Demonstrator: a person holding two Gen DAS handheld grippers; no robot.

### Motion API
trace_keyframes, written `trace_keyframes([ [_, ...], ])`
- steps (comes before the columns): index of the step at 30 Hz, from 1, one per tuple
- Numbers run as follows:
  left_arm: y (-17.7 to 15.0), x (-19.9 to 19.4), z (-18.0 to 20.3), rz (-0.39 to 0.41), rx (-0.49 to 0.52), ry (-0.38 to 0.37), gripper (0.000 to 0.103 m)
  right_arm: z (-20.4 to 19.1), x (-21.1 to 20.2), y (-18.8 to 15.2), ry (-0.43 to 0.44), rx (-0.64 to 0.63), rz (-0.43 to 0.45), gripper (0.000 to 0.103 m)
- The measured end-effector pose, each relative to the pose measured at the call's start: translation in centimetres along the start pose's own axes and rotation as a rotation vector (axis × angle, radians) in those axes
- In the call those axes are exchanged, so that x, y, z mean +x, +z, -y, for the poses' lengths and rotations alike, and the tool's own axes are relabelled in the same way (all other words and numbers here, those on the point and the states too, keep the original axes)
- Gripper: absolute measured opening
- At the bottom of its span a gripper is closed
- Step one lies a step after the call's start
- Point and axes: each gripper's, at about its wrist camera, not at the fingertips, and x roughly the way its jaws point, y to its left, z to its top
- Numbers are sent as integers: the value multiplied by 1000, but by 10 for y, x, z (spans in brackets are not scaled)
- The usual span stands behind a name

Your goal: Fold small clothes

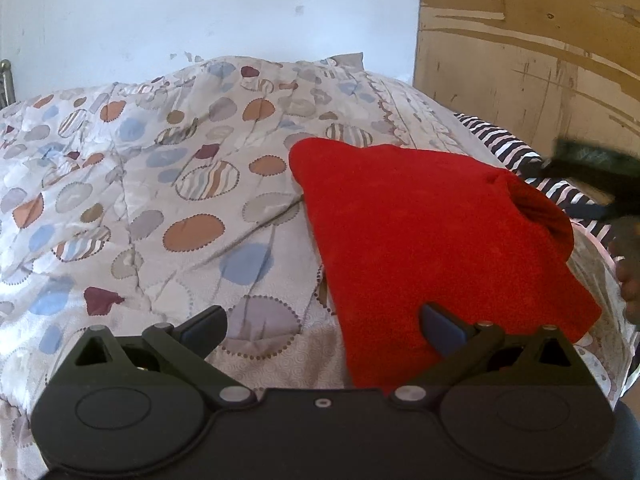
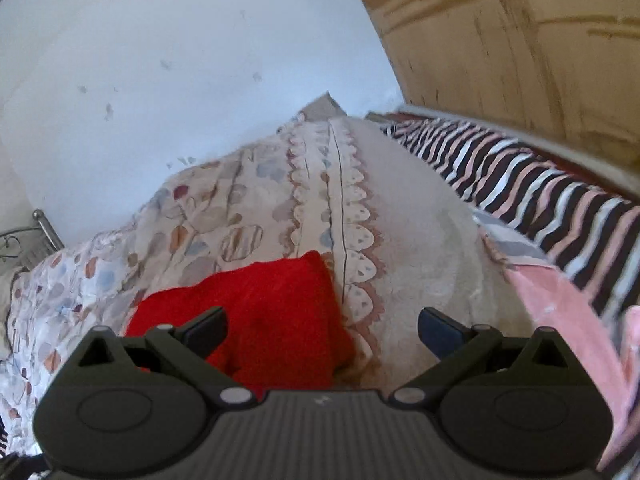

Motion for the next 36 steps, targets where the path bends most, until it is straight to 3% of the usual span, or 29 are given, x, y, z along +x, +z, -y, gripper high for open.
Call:
trace_keyframes([
  [2, 0, 0, -2, -3, -1, -6, 102, 1, 11, -10, -20, -19, -26, 103],
  [5, -1, 0, -5, -8, -8, -21, 102, 6, 2, -33, -12, 8, -1, 103],
  [10, 1, 4, -15, -37, -71, -59, 102, 10, -13, -58, -23, -64, 7, 103],
  [18, 11, -5, -29, -71, -147, -96, 102, 22, -35, -52, 23, -53, 33, 103],
  [23, 24, -14, -35, -11, -189, -116, 102, 24, -48, -36, 104, -7, 87, 103],
  [25, 33, -11, -34, 10, -206, -127, 102, 20, -43, -23, 127, -4, 88, 103],
  [29, 54, 8, -24, 22, -192, -145, 102, 8, -8, 6, 89, -10, 11, 103],
  [36, 63, 40, -6, -9, -104, -207, 102, 2, 49, 19, 207, -11, -63, 103],
])
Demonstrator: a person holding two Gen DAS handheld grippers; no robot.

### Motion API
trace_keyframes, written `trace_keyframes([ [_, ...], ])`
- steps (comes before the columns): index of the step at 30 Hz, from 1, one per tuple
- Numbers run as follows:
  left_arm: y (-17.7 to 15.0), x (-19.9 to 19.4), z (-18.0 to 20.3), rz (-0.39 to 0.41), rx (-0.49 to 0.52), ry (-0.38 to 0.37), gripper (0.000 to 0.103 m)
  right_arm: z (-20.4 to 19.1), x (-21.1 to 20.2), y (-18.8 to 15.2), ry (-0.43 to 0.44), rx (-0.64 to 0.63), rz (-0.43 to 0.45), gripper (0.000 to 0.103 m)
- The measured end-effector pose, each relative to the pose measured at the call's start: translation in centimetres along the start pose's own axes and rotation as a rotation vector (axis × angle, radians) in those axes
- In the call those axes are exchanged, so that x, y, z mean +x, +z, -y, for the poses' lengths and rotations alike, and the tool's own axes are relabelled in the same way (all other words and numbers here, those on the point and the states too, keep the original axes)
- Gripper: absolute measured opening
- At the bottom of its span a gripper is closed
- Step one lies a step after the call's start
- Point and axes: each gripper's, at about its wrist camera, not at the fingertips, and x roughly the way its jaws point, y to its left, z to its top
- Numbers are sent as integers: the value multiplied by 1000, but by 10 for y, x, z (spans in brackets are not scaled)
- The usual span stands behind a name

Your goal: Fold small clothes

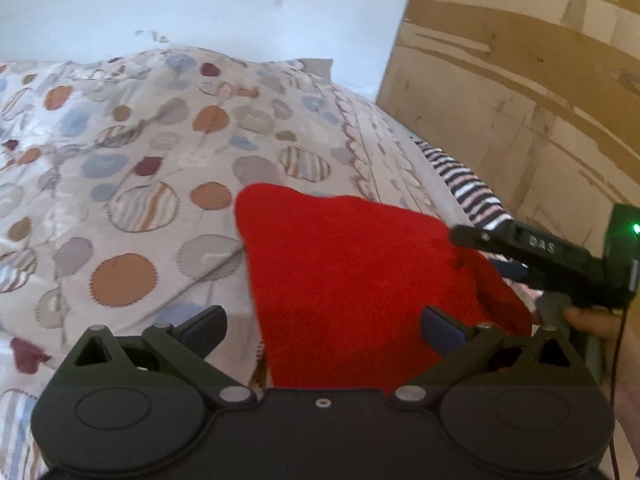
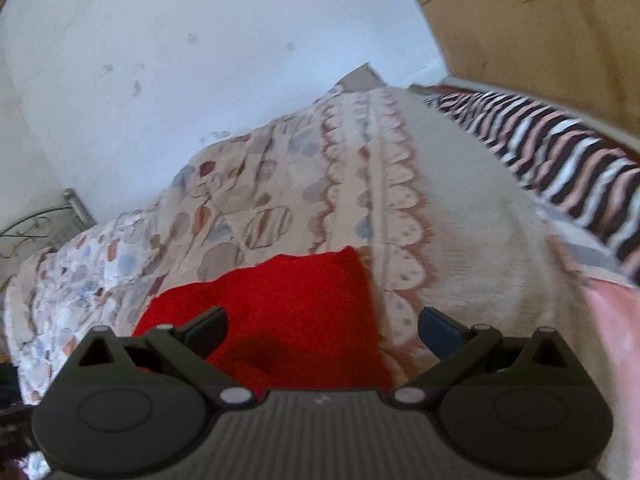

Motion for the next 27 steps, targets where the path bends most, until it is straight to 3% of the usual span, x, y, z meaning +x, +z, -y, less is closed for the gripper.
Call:
trace_keyframes([
  [5, -9, 15, 1, -29, 35, -24, 102, 4, 7, -13, 86, -13, -7, 103],
  [8, -18, 25, -1, -45, 28, -28, 102, 9, 16, -24, 72, -15, -44, 103],
  [11, -28, 32, -7, -56, -13, -51, 102, 21, 18, -37, 103, 34, -1, 102],
  [16, -34, 41, -20, -97, -129, -97, 102, 16, 12, -46, 79, -10, 48, 100],
  [27, -28, 43, -18, -131, -101, -93, 102, 21, 10, -49, 99, 10, 59, 100],
])
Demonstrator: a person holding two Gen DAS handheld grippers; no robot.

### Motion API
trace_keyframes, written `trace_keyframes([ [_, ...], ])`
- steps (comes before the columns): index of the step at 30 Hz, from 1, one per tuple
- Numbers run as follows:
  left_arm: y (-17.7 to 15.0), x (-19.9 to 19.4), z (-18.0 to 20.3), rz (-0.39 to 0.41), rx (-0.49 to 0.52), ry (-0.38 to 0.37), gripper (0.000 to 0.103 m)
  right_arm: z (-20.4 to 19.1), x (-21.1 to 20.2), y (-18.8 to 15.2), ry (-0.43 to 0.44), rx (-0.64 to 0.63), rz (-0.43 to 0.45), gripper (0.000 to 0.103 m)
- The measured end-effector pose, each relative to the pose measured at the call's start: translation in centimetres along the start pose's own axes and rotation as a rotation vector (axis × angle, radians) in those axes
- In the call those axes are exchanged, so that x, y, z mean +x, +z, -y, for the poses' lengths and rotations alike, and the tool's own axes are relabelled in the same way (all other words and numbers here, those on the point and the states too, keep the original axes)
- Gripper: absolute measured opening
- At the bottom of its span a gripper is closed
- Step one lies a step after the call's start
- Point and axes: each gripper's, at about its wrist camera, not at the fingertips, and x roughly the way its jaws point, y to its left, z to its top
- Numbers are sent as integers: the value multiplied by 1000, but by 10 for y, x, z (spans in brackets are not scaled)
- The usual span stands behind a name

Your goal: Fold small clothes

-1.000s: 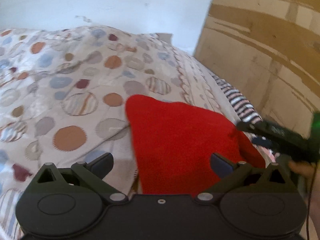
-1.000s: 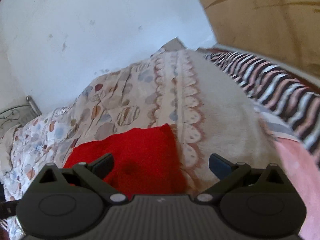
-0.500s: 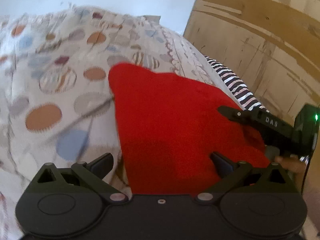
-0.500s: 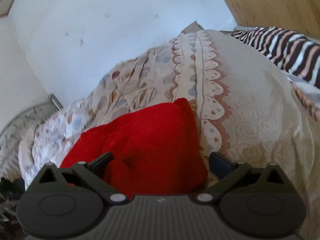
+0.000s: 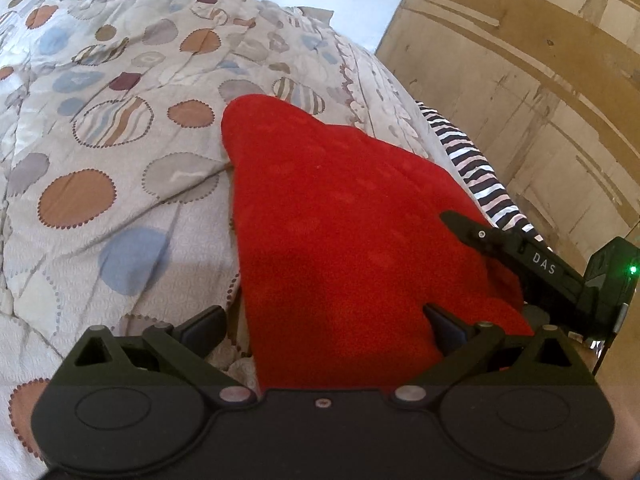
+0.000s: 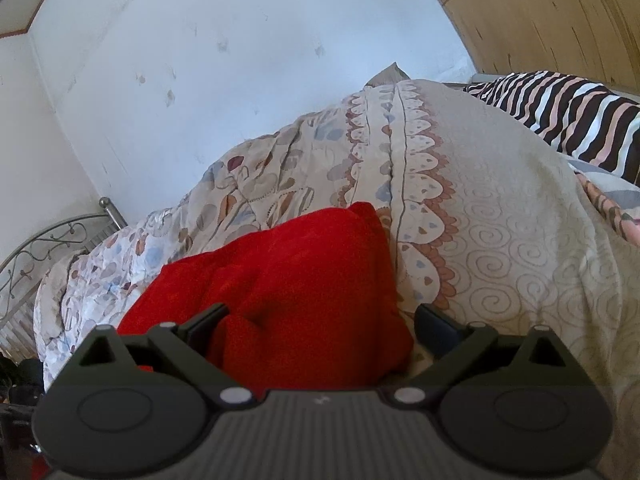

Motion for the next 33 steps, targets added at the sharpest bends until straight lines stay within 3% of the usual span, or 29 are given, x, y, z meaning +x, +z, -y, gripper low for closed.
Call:
trace_keyframes([
  [16, 6, 7, 3, -35, 35, -18, 102, 3, 0, -2, 12, 17, 7, 101],
  [23, 15, 17, -2, -103, 43, -62, 102, 0, -1, 0, -3, 1, -1, 100],
  [26, 20, 20, -6, -126, 34, -97, 101, -8, -2, 4, -14, -17, -16, 93],
  [28, 22, 20, -8, -134, 28, -136, 94, -15, -5, 5, -27, -38, -22, 88],
  [33, 21, 14, -2, -118, 51, -142, 83, -24, -8, 6, -20, -42, -35, 72],
])
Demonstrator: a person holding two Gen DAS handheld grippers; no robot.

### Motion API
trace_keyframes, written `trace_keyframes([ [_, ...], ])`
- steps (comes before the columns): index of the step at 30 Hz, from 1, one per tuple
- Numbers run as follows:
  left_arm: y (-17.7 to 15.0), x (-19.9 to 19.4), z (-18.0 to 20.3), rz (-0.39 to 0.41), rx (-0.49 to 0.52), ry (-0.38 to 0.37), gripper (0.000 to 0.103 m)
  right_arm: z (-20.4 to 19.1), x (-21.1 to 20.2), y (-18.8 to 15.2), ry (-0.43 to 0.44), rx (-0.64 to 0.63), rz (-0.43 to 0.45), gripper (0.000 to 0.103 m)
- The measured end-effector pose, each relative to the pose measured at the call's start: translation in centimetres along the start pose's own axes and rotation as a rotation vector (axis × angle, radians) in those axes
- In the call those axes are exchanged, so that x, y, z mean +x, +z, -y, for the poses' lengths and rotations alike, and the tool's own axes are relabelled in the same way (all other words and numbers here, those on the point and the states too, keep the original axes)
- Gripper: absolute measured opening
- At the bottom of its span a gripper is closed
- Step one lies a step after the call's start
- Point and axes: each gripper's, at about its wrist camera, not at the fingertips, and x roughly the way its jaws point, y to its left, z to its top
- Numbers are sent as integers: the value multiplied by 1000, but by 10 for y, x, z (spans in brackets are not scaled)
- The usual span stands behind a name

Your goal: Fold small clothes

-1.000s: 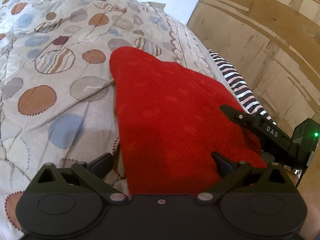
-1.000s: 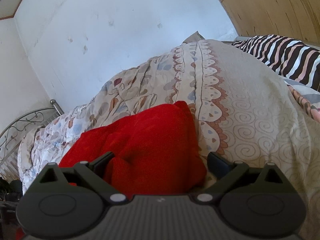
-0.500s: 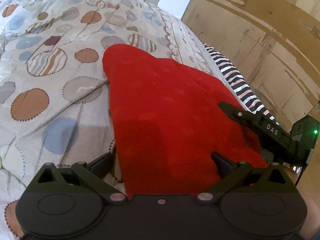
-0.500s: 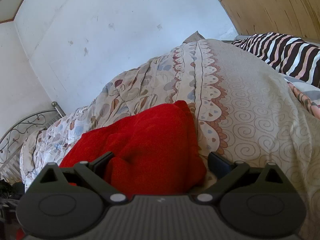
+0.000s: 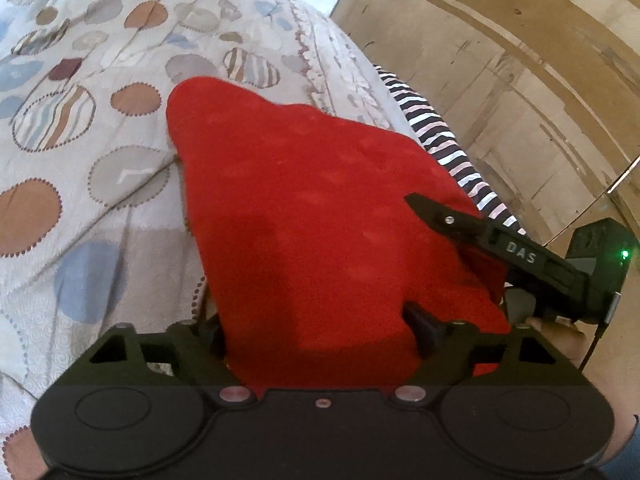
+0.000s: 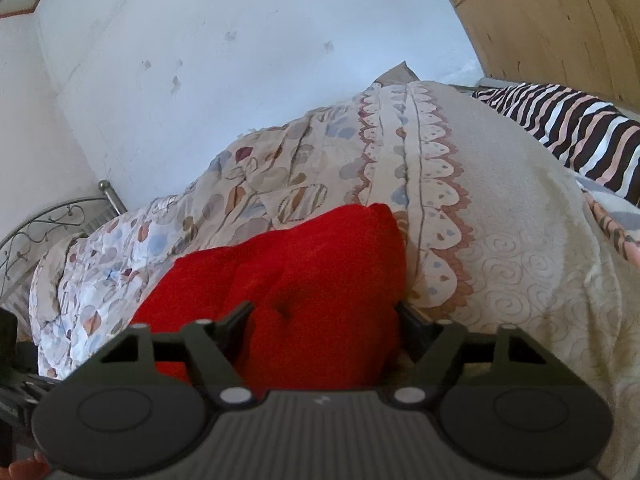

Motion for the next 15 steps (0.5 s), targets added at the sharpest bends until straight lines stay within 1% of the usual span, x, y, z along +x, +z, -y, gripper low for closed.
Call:
trace_keyframes([
  [1, -1, -1, 2, 11, 3, 5, 79, -1, -1, 0, -1, 0, 1, 70],
  [3, -2, -5, 8, 30, 8, 20, 74, -8, -3, 0, -3, -27, 3, 58],
  [6, -1, -10, 21, 44, 40, 52, 67, -23, -9, 1, -24, -117, 13, 50],
  [8, 0, -16, 29, 59, 62, 67, 62, -30, -13, 3, -24, -139, 22, 48],
  [11, 2, -30, 35, 89, 70, 64, 58, -38, -22, 5, -8, -135, 56, 46],
  [15, 6, -50, 38, 133, 84, 65, 58, -58, -32, 12, 17, -166, 110, 46],
])
